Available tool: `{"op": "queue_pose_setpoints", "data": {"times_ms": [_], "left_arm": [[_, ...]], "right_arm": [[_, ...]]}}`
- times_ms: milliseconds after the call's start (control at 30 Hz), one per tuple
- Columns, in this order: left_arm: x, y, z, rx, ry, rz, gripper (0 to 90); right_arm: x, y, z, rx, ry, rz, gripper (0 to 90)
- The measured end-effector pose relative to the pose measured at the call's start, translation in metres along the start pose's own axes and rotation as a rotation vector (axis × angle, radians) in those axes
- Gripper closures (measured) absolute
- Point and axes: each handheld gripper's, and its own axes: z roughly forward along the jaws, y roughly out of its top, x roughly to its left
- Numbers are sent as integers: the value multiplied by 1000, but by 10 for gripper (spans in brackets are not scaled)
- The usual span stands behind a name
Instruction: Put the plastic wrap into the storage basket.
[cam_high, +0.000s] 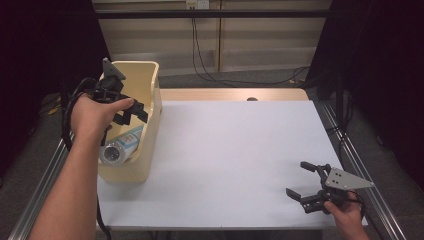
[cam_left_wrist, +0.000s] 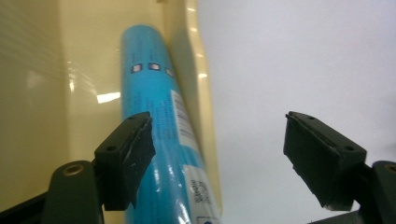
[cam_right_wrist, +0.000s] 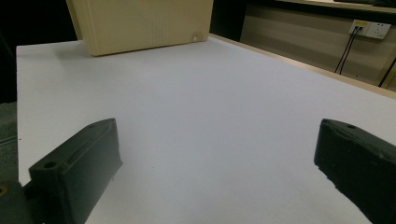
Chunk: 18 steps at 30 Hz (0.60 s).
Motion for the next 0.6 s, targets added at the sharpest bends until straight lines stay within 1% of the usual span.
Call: {"op": "queue_pose_setpoints", "data": {"times_ms": [33, 67, 100, 133, 233, 300, 367, 500, 567, 600], "left_arm": [[-2, 0, 1, 4, -8, 13, 230], [-6, 0, 3, -4, -11, 17, 228], [-10, 0, 4, 3, -11, 35, 228], [-14, 0, 6, 0, -15, 45, 224], [-27, -1, 12, 4, -48, 81, 205], [-35, -2, 17, 10, -59, 97, 202], [-43, -3, 23, 30, -65, 129, 200], [-56, -5, 36, 26, -68, 156, 195], [-61, -5, 42, 39, -77, 174, 188], [-64, -6, 46, 38, -78, 179, 185]], "right_arm": [[0, 0, 0, 0, 2, -1, 0], [0, 0, 0, 1, 1, 0, 0], [0, 0, 0, 0, 2, -1, 0], [0, 0, 0, 2, 1, -2, 0], [-1, 0, 0, 5, -2, -2, 0], [-1, 0, 0, 4, -2, 0, 0], [0, 1, 0, -3, -4, -2, 0], [1, 0, 0, 4, -2, -4, 0], [1, 0, 0, 3, -2, -4, 0], [0, 0, 0, 1, -2, -3, 0]]}}
